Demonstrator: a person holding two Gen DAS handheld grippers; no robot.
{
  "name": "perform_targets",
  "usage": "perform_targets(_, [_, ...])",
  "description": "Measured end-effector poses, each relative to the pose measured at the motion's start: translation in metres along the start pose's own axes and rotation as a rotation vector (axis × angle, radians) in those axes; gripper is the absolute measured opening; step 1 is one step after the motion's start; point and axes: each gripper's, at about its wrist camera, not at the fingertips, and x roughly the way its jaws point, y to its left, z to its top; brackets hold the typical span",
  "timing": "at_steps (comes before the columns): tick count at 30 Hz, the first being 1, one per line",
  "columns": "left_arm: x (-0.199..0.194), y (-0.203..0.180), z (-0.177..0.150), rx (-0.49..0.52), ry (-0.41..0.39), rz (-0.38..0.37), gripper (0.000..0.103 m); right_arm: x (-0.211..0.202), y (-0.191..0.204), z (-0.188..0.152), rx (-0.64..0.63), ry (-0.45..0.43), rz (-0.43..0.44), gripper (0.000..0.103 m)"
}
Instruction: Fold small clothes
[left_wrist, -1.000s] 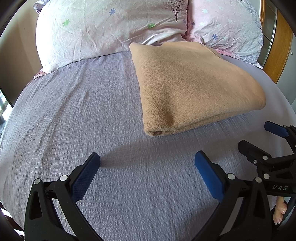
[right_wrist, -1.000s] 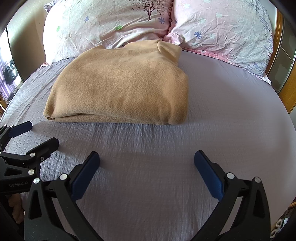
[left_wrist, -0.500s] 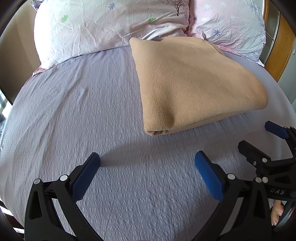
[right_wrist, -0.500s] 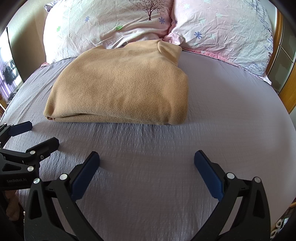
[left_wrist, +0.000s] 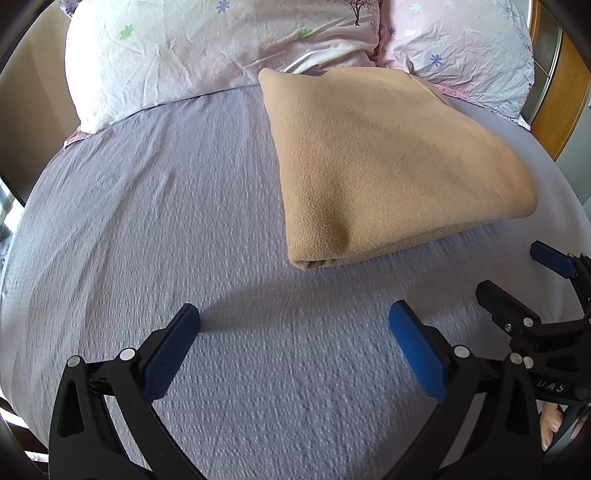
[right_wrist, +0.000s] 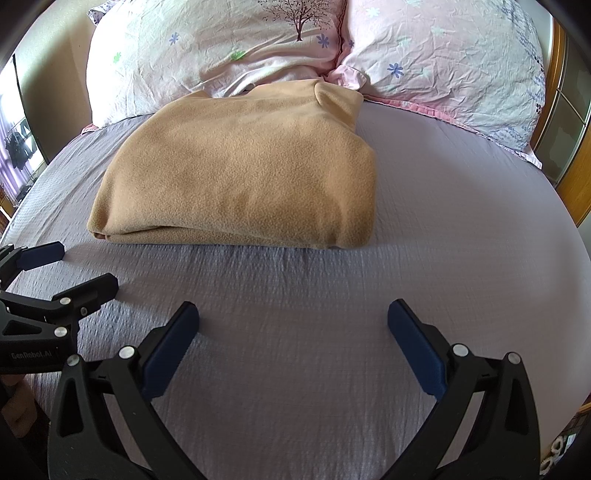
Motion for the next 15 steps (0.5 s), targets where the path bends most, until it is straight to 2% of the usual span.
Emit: perform_targets(15, [-0.0001, 0.0006, -0.0011, 0.005, -0.008, -0.001, 0.102, 0.0, 0.0003, 0.0003, 0.002, 0.0, -0.001, 0.101])
